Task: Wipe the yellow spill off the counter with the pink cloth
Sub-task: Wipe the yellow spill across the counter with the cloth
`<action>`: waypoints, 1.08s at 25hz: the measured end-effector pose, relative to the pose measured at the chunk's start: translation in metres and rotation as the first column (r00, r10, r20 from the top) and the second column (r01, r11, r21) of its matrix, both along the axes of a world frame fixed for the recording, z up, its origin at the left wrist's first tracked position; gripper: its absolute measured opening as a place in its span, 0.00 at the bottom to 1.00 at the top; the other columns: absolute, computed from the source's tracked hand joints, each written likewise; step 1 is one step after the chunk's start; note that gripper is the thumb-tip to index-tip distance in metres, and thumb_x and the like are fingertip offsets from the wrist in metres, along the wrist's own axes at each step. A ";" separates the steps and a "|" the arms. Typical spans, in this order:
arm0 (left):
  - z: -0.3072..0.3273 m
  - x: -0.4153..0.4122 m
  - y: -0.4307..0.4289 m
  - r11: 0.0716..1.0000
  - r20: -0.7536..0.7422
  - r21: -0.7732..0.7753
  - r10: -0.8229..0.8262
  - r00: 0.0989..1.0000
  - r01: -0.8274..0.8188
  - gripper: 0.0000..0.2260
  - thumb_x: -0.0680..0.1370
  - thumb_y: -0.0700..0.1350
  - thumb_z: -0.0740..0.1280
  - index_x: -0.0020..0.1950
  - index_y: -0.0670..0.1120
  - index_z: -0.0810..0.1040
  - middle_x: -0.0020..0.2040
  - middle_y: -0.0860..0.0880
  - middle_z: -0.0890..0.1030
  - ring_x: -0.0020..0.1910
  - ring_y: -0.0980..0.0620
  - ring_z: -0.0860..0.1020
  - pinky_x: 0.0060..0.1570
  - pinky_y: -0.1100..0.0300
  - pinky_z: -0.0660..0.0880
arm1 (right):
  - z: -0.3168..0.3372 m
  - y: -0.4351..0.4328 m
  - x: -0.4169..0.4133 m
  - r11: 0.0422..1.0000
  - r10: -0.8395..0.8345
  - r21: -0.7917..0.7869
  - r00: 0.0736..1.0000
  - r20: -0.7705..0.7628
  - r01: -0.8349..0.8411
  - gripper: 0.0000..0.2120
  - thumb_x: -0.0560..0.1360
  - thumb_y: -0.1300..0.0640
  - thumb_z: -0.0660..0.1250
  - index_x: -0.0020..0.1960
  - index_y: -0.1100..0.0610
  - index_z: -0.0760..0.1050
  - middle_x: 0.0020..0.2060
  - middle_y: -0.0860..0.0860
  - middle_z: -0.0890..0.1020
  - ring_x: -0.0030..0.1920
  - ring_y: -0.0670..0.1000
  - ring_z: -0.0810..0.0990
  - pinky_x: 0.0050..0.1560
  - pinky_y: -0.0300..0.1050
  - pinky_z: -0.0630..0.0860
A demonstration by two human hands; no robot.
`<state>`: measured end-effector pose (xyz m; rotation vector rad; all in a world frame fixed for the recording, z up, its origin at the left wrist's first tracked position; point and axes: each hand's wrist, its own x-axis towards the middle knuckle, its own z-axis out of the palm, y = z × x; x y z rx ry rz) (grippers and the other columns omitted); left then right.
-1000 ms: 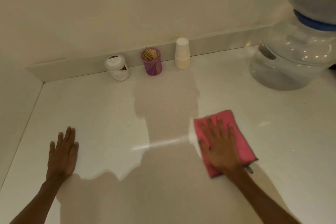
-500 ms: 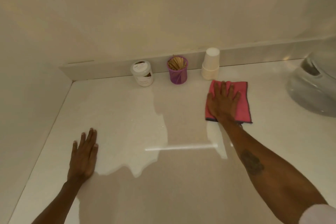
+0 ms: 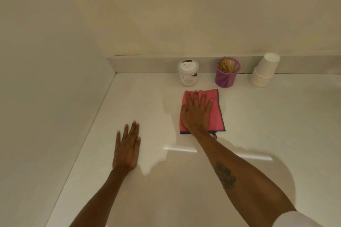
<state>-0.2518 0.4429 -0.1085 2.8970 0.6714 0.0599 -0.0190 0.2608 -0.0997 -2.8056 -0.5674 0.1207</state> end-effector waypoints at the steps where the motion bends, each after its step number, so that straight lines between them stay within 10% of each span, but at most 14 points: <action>1: 0.000 0.000 0.000 1.000 0.001 0.005 0.000 1.000 0.000 0.24 0.85 0.52 0.42 0.82 0.52 0.46 0.82 0.56 0.47 0.81 0.52 0.44 0.79 0.47 0.45 | -0.001 0.012 -0.007 0.998 0.062 -0.009 0.998 0.010 -0.062 0.30 0.83 0.45 0.43 0.83 0.53 0.50 0.82 0.56 0.54 0.82 0.64 0.48 0.79 0.69 0.43; 8: -0.003 0.000 -0.002 0.999 -0.013 0.044 -0.016 1.000 0.016 0.26 0.84 0.52 0.39 0.82 0.47 0.47 0.82 0.51 0.48 0.81 0.47 0.47 0.79 0.45 0.44 | -0.001 0.050 -0.089 0.929 0.371 -0.027 0.928 0.037 -0.370 0.28 0.85 0.44 0.44 0.83 0.48 0.47 0.83 0.54 0.51 0.82 0.60 0.44 0.79 0.66 0.41; 27: -0.004 -0.001 0.001 0.998 -0.004 -0.015 -0.059 0.998 0.059 0.24 0.85 0.47 0.49 0.81 0.43 0.53 0.82 0.45 0.54 0.81 0.40 0.51 0.76 0.39 0.47 | 0.000 -0.051 -0.326 0.969 0.232 0.086 0.973 -0.008 -0.230 0.29 0.82 0.43 0.55 0.81 0.49 0.56 0.82 0.53 0.56 0.82 0.59 0.45 0.79 0.67 0.44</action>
